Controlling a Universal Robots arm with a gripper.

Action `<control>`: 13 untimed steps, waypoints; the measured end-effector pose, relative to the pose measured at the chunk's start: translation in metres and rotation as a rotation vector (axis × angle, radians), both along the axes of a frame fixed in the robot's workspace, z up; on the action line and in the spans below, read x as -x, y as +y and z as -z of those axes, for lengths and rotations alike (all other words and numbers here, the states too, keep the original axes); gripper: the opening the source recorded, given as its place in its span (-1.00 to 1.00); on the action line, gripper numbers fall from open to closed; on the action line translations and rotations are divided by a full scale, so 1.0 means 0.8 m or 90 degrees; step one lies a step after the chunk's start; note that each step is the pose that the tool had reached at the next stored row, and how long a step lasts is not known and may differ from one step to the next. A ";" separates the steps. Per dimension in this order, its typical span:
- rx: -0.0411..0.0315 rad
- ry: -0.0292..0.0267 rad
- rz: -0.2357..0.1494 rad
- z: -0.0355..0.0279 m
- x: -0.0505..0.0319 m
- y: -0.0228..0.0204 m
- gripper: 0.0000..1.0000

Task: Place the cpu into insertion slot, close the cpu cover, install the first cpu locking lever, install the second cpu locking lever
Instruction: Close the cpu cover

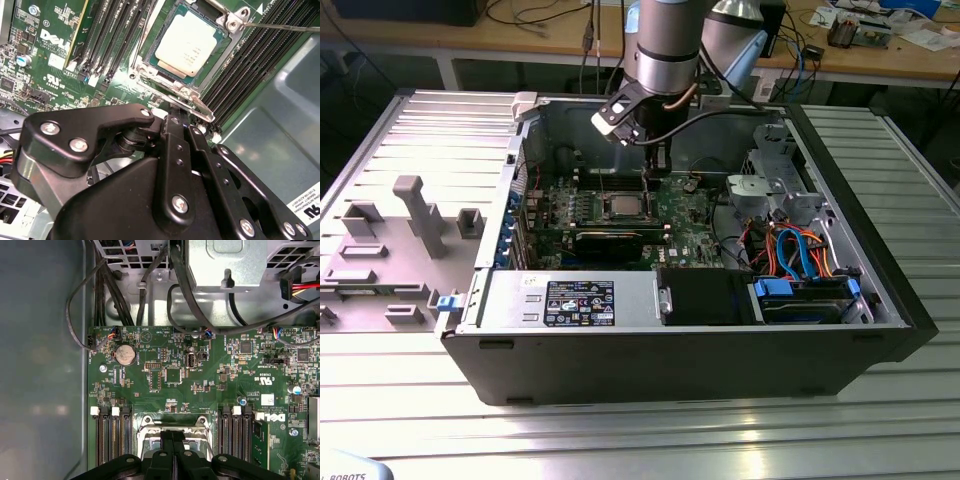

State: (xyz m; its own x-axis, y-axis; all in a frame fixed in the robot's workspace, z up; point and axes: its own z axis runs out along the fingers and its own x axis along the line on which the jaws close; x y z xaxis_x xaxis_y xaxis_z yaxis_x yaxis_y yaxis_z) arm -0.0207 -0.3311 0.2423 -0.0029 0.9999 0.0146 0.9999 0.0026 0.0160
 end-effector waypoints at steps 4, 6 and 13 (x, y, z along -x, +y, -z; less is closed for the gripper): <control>0.0000 0.0000 0.000 0.0000 0.004 0.0000 -0.79; 0.0000 0.0000 0.000 0.0000 0.006 0.0000 -0.79; 0.0001 0.0001 0.000 0.0023 0.022 -0.0001 -0.79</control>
State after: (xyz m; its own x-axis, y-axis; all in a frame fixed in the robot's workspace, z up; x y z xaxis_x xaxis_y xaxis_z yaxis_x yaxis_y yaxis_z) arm -0.0385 -0.3312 0.2405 -0.0030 0.9999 0.0144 0.9999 0.0028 0.0158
